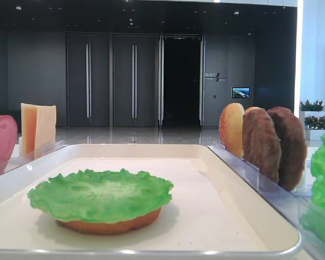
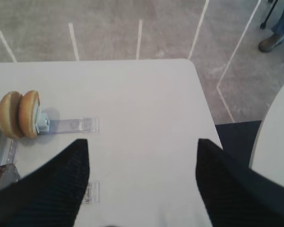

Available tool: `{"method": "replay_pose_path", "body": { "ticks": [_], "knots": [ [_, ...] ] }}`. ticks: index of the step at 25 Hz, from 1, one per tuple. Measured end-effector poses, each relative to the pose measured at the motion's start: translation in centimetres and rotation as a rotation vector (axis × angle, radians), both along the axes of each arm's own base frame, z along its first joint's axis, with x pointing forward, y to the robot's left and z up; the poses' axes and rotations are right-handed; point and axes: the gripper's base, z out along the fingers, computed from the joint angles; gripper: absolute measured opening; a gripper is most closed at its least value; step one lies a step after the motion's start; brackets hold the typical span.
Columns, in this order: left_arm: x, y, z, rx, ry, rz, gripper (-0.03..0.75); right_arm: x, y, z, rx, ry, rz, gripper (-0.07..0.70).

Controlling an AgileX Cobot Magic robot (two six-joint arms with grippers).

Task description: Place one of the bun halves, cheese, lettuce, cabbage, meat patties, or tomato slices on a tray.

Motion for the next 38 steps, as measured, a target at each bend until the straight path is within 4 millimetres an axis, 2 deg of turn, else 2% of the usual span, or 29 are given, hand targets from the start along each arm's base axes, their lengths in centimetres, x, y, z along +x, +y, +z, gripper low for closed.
{"method": "replay_pose_path", "body": {
  "ticks": [5,10,14,22,25,31,38],
  "knots": [
    [0.0,0.0,0.0,0.0,0.0,0.0,0.535,-5.2,-0.1,0.1,-0.004,-0.132,0.005,0.485],
    [0.0,0.0,0.0,0.0,0.0,0.0,0.535,-9.3,-0.1,-1.4,-0.005,-0.223,0.014,0.485],
    [0.0,0.0,0.0,0.0,0.0,0.0,0.535,-11.8,0.1,-3.3,0.003,-0.288,0.038,0.485],
    [0.0,0.0,0.0,0.0,0.0,0.0,0.535,-15.5,0.2,-6.9,-0.005,-0.388,0.068,0.485],
    [0.0,0.0,0.0,0.0,0.0,0.0,0.535,-15.8,0.4,-7.8,0.008,-0.385,0.082,0.485],
    [0.0,0.0,0.0,0.0,0.0,0.0,0.535,-15.1,0.7,-9.7,0.046,-0.272,0.108,0.485],
    [0.0,0.0,0.0,0.0,0.0,0.0,0.535,-13.1,1.1,-13.9,0.084,-0.091,0.127,0.485]
  ]
}}
